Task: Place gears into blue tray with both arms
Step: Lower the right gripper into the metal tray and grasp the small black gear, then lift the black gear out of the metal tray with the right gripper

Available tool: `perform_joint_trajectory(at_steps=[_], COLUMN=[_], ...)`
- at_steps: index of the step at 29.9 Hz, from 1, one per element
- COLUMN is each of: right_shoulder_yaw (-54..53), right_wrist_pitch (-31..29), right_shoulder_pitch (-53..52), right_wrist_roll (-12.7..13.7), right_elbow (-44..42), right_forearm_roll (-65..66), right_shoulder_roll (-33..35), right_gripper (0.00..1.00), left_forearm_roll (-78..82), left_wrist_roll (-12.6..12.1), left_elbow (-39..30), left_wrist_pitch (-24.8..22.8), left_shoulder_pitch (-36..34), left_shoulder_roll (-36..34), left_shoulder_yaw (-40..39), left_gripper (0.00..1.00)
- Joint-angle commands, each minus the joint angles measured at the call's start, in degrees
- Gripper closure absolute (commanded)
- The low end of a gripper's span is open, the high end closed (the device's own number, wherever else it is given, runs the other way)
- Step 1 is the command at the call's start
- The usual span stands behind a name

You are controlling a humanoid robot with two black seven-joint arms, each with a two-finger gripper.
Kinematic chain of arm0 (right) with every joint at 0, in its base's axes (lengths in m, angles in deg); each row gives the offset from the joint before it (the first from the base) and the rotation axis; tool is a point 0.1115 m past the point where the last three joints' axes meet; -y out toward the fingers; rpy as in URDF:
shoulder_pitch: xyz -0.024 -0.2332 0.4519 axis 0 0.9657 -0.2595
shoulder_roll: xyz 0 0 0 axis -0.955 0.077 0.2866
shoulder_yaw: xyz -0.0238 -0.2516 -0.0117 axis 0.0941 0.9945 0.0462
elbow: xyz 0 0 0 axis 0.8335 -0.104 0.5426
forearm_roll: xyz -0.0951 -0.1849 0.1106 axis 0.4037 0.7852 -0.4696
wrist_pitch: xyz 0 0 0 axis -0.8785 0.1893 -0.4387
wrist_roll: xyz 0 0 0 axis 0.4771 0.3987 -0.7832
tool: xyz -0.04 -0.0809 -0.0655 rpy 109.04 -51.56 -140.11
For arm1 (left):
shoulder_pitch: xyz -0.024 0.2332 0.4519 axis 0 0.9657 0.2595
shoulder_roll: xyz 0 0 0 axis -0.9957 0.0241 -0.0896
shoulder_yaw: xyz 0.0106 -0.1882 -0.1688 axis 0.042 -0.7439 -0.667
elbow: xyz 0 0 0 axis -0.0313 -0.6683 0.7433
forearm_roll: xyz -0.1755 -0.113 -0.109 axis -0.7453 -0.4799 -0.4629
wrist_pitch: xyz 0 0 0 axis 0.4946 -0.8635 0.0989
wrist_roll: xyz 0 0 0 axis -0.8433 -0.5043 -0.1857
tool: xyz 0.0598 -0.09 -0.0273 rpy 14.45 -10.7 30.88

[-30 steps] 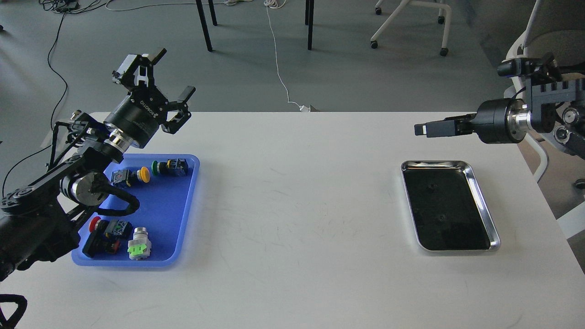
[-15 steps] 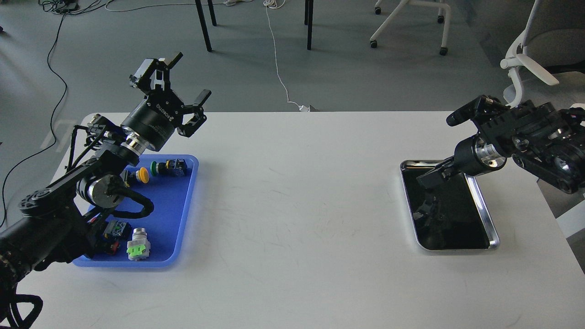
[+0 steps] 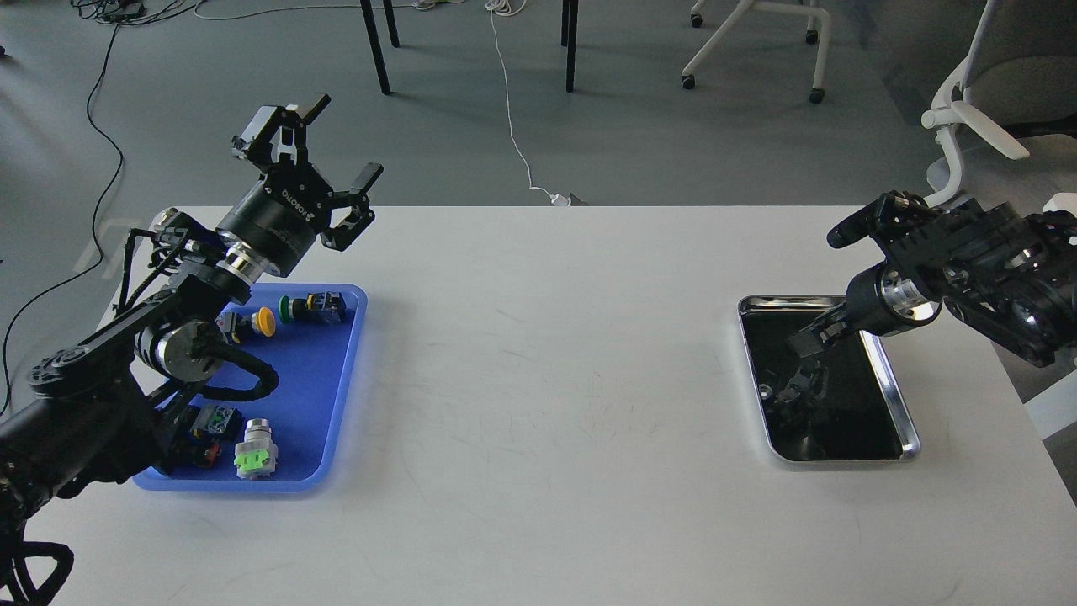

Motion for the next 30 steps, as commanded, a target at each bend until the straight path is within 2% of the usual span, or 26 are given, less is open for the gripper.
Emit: perform_joint_trajectory(at_steps=[1, 20, 30], right_shoulder_yaw=[0.00, -0.79, -0.79], right_wrist_pitch=[-0.01, -0.01, -0.01], right_shoulder_pitch=[0.53, 2.73, 2.82], right_wrist_roll=[0.00, 0.00, 0.00], right_elbow=[-0.88, -4.84, -5.10], right_forearm_roll=[-0.31, -1.10, -1.10], right_shoulder_roll=[-0.73, -5.03, -5.56], right_gripper=[0.28, 0.29, 0.33], left_forearm_roll=[0.00, 0.00, 0.00], left_wrist_roll=[0.00, 0.00, 0.00], left_elbow=[0.00, 0.00, 0.00], left_wrist_pitch=[0.00, 0.00, 0.00], left_shoulder_pitch=[0.02, 0.02, 0.02], left_shoulder_roll=[0.05, -0.39, -0.39], left_shoulder_yaw=[0.00, -0.09, -0.26], left_gripper=[0.00, 0.00, 0.00])
